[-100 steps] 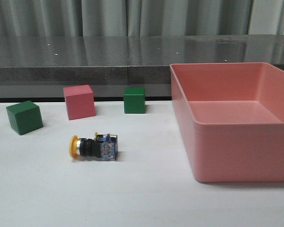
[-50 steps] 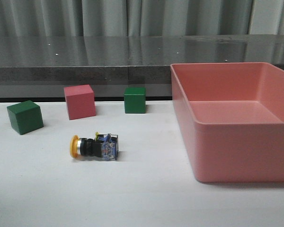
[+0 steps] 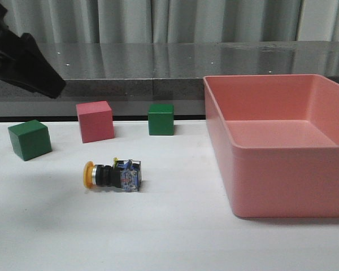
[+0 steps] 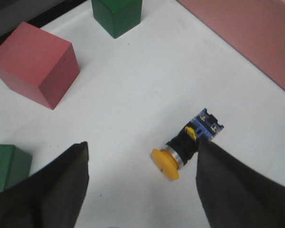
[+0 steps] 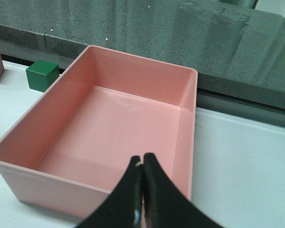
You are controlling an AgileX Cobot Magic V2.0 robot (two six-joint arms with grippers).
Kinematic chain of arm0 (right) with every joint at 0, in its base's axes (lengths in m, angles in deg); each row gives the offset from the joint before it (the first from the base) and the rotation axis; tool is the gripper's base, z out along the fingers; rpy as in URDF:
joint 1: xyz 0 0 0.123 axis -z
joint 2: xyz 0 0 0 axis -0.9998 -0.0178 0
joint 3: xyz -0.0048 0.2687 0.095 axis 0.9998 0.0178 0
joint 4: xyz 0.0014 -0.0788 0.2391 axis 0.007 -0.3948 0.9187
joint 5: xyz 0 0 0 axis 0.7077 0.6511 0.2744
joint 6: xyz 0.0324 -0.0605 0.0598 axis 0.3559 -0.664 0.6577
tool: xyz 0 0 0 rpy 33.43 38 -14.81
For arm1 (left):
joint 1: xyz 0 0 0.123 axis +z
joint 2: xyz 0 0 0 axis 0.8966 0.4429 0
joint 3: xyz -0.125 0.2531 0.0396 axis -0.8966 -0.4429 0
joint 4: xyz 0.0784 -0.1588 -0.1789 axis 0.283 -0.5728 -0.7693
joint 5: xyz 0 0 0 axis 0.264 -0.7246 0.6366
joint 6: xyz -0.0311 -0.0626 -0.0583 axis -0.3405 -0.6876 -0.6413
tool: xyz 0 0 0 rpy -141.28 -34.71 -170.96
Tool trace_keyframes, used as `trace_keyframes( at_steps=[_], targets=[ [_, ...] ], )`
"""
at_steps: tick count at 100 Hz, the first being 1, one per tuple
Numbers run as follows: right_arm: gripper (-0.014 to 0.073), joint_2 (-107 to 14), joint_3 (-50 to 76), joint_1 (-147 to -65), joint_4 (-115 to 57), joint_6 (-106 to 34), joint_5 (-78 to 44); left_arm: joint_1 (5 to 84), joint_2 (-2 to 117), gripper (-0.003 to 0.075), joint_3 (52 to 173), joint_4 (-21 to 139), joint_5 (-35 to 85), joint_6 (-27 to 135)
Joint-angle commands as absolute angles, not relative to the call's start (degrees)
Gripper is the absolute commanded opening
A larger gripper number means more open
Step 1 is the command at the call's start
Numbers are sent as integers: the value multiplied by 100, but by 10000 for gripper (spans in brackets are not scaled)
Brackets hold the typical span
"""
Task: Place and stand button with both arms
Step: 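Lower the left gripper and grasp the lying button by its blue base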
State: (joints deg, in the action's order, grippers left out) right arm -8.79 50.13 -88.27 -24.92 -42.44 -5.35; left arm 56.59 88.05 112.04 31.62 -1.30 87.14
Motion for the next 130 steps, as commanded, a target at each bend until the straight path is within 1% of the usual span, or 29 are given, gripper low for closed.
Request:
trace_keyframes(
  at_steps=[1, 20, 46, 59, 69, 91, 130],
  targets=[
    [-61, -913, 4875, -8809, -2407, -4249, -994, 5680, 8832, 460, 11426, 2353, -99, 9151],
    [-61, -913, 4875, -8809, -2407, -4249, -994, 5680, 9249, 461, 11426, 1155, -580, 11498],
    [-61, -913, 4875, -8809, -2407, -4249, -794, 5680, 9758, 461, 11426, 479, -1460, 12937],
    [-61, -926, 4894, -8809, -2363, -4249, -957, 5680, 10049, 461, 11426, 376, -1661, 13029],
    [-61, -926, 4894, -8809, -2356, -4249, -964, 5655, 10347, 461, 11426, 191, -1899, 13803],
    [-61, -926, 4903, -8809, -2356, -4249, -869, 5677, 10824, 461, 11426, 238, -2093, 14420],
    [-61, -926, 4911, -8809, -2356, -4249, -719, 5686, 10967, 461, 11426, 436, -2302, 14835]
  ],
)
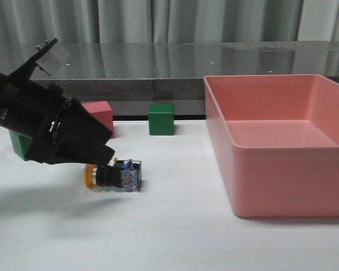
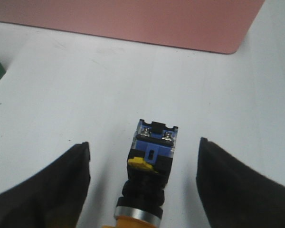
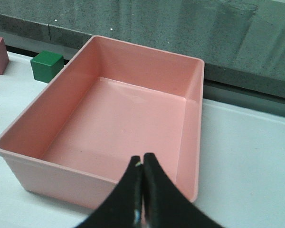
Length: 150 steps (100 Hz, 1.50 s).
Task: Place and stand button with both arms
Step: 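Lower the left gripper and grasp the lying button by its blue base, then lift the button, rotate it cap-up, and lower it onto the table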
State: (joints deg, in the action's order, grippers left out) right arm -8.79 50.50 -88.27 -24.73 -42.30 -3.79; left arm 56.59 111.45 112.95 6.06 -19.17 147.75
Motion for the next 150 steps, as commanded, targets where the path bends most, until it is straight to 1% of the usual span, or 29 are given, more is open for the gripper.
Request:
trace_keyframes(
  at_steps=[1, 40, 46, 50, 55, 58, 60, 65, 67, 70, 72, 83, 94, 101, 106, 119, 133, 150],
  targets=[
    [-61, -926, 4911, -8809, -2356, -4249, -719, 5686, 10976, 461, 11426, 457, -2302, 14835],
    [-61, -926, 4911, -8809, -2356, -4249, -724, 5699, 11645, 460, 11426, 508, -2309, 14835],
    [-61, -926, 4911, -8809, -2356, -4249, -724, 5713, 11692, 445, 11426, 498, -2309, 14835],
    [-61, -926, 4911, -8809, -2356, -4249, -724, 5736, 11705, 410, 11426, 497, -2295, 14835],
    [-61, -926, 4911, -8809, -2356, -4249, -724, 5761, 11705, 338, 11426, 497, -2286, 14835],
    [-61, -926, 4911, -8809, -2356, -4249, -729, 5784, 11705, 271, 11426, 497, -2297, 14835],
    [-61, -926, 4911, -8809, -2356, -4249, -729, 5787, 11705, 240, 11426, 497, -2297, 14835],
    [-61, -926, 4911, -8809, -2356, -4249, -742, 5842, 11705, 113, 11426, 497, -2350, 14835],
    [-61, -926, 4911, -8809, -2356, -4249, -746, 5843, 11705, 81, 11426, 497, -2395, 14835],
    [-61, -926, 4911, -8809, -2356, -4249, -746, 5889, 11705, 4, 11436, 497, -2487, 14835],
    [-61, -926, 4911, -8809, -2356, -4249, -746, 5914, 11693, -18, 11436, 497, -2579, 14835],
    [-61, -926, 4911, -8809, -2356, -4249, -746, 5972, 11452, -19, 11502, 640, -2893, 14608],
    [-61, -926, 4911, -8809, -2356, -4249, -746, 5926, 10908, -19, 11885, 1438, -2692, 13405],
    [-61, -926, 4911, -8809, -2356, -4249, -746, 5777, 10509, -19, 12321, 2498, -2411, 12201],
    [-61, -926, 4911, -8809, -2356, -4249, -746, 5617, 10270, -19, 12718, 3586, -2341, 11297],
    [-61, -926, 4911, -8809, -2356, -4249, -746, 5038, 10010, -19, 13936, 5831, -2627, 9225],
    [-61, -926, 4911, -8809, -2356, -4249, -746, 4322, 10134, -19, 14944, 7648, -3142, 8157],
    [-61, -926, 4911, -8809, -2356, -4249, -746, 3517, 10479, -19, 15288, 9423, -3219, 7497]
  ],
)
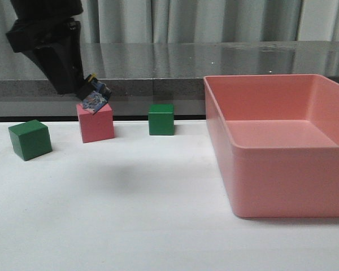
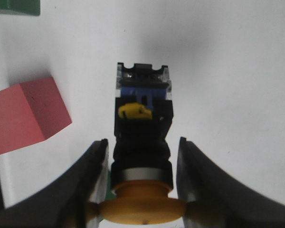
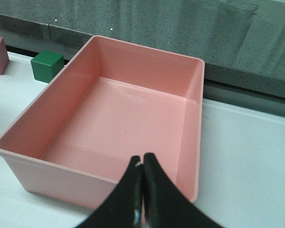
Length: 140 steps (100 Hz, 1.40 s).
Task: Place and stand button with both arms
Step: 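Lift the button, rotate it cap-up, and lower it onto the table, then open the left gripper and raise it away from the standing button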
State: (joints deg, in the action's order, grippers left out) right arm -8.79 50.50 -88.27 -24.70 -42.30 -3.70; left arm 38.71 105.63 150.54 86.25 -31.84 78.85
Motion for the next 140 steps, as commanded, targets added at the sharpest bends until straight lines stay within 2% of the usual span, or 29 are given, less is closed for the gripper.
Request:
trace_keyframes(
  at_steps=[1, 28, 122, 131, 140],
  targets=[
    [-61, -926, 4911, -8809, -2356, -4249, -746, 3488, 10498, -19, 15288, 9570, -3230, 7473],
    [-61, -926, 4911, -8809, -2356, -4249, -746, 2865, 11266, -19, 15288, 11199, -3537, 7310],
    [-61, -926, 4911, -8809, -2356, -4249, -739, 2821, 11767, -15, 15288, 10874, -3499, 7310],
    [-61, -926, 4911, -8809, -2356, -4249, -739, 2821, 11767, 30, 15288, 10776, -3499, 7310],
    [-61, -926, 4911, -8809, -2356, -4249, -739, 2821, 11767, 137, 15288, 10776, -3489, 7310]
  ],
)
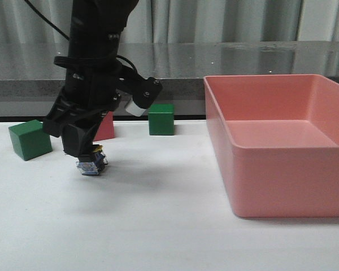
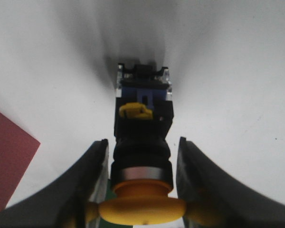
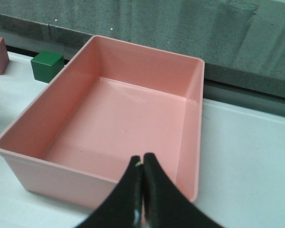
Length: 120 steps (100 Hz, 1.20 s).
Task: Place and stand button with both arms
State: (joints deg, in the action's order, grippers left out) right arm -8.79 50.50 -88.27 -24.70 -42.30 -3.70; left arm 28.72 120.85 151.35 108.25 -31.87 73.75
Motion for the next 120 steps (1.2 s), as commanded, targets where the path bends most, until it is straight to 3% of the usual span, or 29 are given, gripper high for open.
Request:
trace_keyframes(
  at_steps=[1, 13, 25, 60, 80, 92, 109, 120],
  targets=[
    [-61, -926, 4911, -8809, -2356, -4249, -739, 2821, 11767, 148, 15288, 10776, -3489, 7310],
    [-61, -926, 4911, -8809, -2356, -4249, -739, 2821, 11767, 347, 15298, 10776, -3489, 7310],
    [-61, -926, 4911, -8809, -2356, -4249, -739, 2821, 11755, 462, 15309, 10771, -3489, 7310],
    [-61, -926, 4911, -8809, -2356, -4249, -739, 2896, 11150, 474, 15309, 10771, -3524, 7310],
    [-61, -926, 4911, -8809, -2356, -4249, -734, 3402, 10508, 471, 15309, 10748, -3528, 7295],
    [-61, -926, 4911, -8809, -2356, -4249, -728, 3797, 10126, 361, 15309, 10685, -3528, 6767],
    [-61, -926, 4911, -8809, -2356, -4249, -721, 4321, 9599, -17, 15309, 10123, -3528, 5452],
    [-61, -926, 4911, -8809, -2356, -4249, -721, 4755, 9261, -20, 15309, 8991, -3449, 5389]
  ],
)
